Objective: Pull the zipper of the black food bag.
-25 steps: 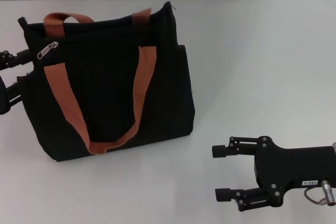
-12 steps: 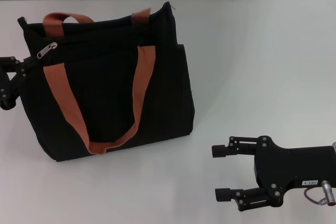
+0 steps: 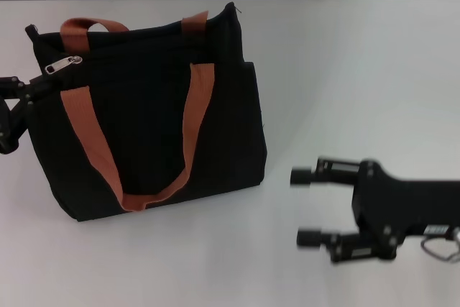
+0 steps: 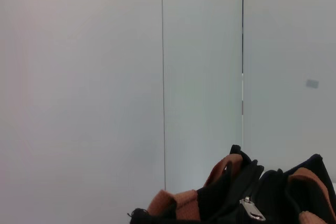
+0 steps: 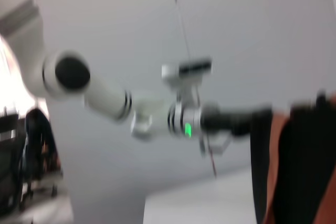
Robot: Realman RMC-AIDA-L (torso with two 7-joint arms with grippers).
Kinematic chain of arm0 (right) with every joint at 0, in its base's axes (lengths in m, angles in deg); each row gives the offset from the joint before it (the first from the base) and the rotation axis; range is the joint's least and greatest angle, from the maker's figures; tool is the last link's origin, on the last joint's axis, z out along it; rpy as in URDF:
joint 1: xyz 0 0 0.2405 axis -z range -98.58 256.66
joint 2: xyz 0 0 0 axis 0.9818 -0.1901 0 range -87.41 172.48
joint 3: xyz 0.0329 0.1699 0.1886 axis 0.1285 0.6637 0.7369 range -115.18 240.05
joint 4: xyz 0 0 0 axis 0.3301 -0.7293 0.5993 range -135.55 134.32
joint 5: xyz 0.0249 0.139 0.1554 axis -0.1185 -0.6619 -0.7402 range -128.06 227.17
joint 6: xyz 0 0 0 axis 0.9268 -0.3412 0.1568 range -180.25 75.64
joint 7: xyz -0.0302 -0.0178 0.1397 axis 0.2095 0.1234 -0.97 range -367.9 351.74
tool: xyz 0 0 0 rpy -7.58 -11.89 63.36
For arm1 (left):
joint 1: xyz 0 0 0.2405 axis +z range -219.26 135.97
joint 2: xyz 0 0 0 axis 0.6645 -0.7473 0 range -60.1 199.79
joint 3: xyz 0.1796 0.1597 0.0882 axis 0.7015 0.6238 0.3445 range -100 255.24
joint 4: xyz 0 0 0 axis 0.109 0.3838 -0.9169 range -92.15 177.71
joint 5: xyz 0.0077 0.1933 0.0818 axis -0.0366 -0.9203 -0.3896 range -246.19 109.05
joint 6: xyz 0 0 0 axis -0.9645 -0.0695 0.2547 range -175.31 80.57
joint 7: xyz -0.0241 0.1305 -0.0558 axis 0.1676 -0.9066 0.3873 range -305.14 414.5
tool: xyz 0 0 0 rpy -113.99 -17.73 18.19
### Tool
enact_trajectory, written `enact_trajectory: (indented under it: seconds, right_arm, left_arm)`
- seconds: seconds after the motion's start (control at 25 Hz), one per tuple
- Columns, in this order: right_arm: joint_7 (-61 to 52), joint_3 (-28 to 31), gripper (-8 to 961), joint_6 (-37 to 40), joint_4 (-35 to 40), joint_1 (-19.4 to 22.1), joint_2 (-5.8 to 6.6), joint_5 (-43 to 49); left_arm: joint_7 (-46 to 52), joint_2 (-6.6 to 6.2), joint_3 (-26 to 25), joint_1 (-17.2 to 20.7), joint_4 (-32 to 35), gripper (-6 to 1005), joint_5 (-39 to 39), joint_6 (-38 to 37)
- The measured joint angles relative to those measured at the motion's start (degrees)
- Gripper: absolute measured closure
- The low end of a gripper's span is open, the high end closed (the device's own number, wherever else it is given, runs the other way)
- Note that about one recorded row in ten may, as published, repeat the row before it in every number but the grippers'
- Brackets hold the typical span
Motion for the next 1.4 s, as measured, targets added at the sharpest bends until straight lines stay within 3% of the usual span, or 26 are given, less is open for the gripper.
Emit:
enact_trajectory:
  seconds: [0.32,0.84,1.2,1.4]
  right_arm:
    - [-18.0,0.0,263,1.1,0.0,-4.3,0.0,-11.8]
    - [-37.3,-1.2,274,-9.3,-0.1,-18.1,-0.34,-14.0]
    - [-50.3,-10.9,281,-16.5,8.8,-25.4,0.02,-13.2]
    - [-58.5,-14.6,286,-19.2,13.0,-29.6,0.08,-8.0]
  left_arm:
    - [-1.8,0.75,-1.3,0.1,0.0,981,0.1,-1.8]
    - [-4.5,1.58,-2.6,0.3,0.1,981,0.2,-3.1]
    - [-3.4,1.63,-3.0,-0.2,-0.3,981,0.2,-3.4]
    - [-2.5,1.87,-3.0,-0.5,-0.4,981,0.2,-3.4]
